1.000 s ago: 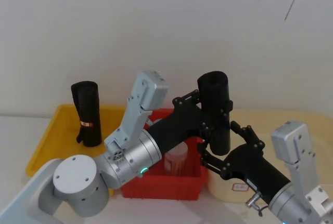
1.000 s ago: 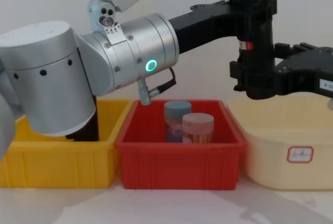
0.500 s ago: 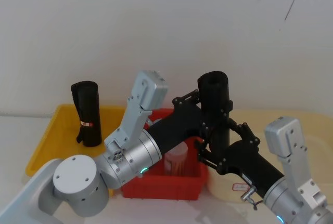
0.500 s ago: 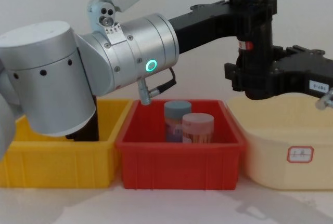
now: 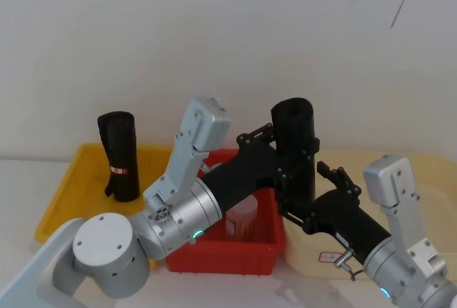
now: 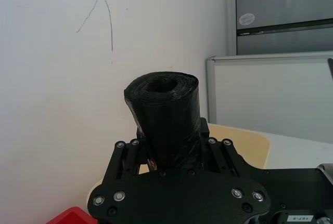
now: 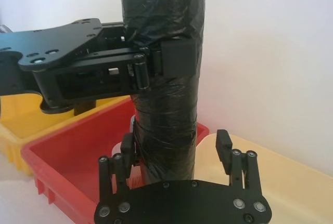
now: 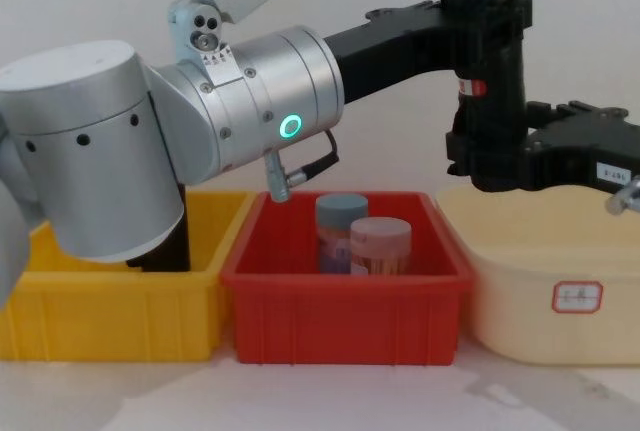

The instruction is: Pick up the garbage bag with the one hand and transfer it to the other hand.

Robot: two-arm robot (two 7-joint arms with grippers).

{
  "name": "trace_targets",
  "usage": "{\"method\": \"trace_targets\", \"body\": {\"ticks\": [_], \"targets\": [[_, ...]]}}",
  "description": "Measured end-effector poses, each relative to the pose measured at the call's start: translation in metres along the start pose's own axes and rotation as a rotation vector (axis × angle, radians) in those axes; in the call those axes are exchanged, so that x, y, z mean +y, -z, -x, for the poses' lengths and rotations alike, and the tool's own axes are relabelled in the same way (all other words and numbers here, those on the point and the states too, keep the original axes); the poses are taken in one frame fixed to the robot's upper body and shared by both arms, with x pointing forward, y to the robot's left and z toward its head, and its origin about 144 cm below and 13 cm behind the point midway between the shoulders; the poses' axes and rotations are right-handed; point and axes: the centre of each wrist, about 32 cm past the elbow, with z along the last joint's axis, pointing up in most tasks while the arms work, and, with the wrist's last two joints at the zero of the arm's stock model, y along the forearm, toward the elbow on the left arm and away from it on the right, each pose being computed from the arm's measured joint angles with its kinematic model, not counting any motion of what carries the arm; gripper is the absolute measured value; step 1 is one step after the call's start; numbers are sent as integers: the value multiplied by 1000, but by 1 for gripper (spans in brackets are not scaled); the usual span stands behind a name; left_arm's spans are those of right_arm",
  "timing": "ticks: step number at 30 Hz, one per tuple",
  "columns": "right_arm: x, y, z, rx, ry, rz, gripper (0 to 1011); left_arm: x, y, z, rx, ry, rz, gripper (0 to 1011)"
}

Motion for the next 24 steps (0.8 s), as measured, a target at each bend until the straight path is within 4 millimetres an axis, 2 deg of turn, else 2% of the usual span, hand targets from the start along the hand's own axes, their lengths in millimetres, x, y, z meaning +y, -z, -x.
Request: {"method": "trace_targets", "body": {"ticks": [7, 8, 15, 16, 24], "targets": [[0, 0, -2, -4, -6, 7, 840, 0, 0, 0, 0, 0, 0, 516], [0, 0, -2, -4, -10, 9, 781, 0, 0, 0, 0, 0, 0, 516], [0, -1, -3, 2, -26, 15, 589, 0, 0, 0, 0, 0, 0, 516], [0, -2, -3, 6, -28, 16, 531, 0, 0, 0, 0, 0, 0, 516], [0, -4, -5, 18, -29, 10, 506, 0, 0, 0, 0, 0, 1, 516]]}}
